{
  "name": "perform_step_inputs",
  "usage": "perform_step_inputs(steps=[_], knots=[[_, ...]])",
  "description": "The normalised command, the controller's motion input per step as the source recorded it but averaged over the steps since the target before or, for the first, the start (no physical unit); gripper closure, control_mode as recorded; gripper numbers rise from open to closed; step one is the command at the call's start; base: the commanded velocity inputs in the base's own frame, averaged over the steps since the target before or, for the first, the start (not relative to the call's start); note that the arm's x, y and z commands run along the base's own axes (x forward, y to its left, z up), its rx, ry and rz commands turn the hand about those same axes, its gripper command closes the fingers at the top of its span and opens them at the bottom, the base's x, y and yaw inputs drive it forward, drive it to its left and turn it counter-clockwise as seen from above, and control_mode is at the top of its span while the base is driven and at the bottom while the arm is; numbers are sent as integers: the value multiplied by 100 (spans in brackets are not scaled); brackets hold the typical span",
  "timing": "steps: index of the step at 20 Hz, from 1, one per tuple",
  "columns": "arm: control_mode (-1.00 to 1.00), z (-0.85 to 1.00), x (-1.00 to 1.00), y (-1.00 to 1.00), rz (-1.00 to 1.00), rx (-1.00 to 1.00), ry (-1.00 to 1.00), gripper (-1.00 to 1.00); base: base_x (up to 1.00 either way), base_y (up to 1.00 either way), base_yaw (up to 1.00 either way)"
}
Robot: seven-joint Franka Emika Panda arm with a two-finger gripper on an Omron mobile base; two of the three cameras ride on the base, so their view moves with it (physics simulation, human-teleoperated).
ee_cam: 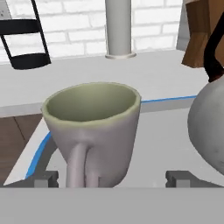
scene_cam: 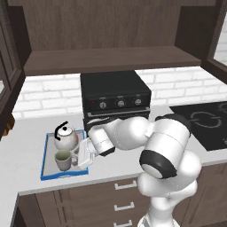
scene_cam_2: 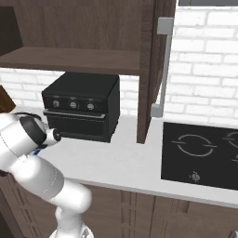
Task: Pick the kettle from the counter and place it on the tray. Then pick the mug from the cabinet and place it on the tray. Then close the cabinet doors.
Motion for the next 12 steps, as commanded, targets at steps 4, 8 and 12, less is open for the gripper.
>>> perform_step_inputs(steps=[4,8,12], knots=[[-100,25,-11,-8,0,0,-4,-100,0,0,0],[-100,44,-20,-20,-3,0,0,-100,0,0,0],[-100,47,-23,-24,-13,0,6,-100,0,0,0]])
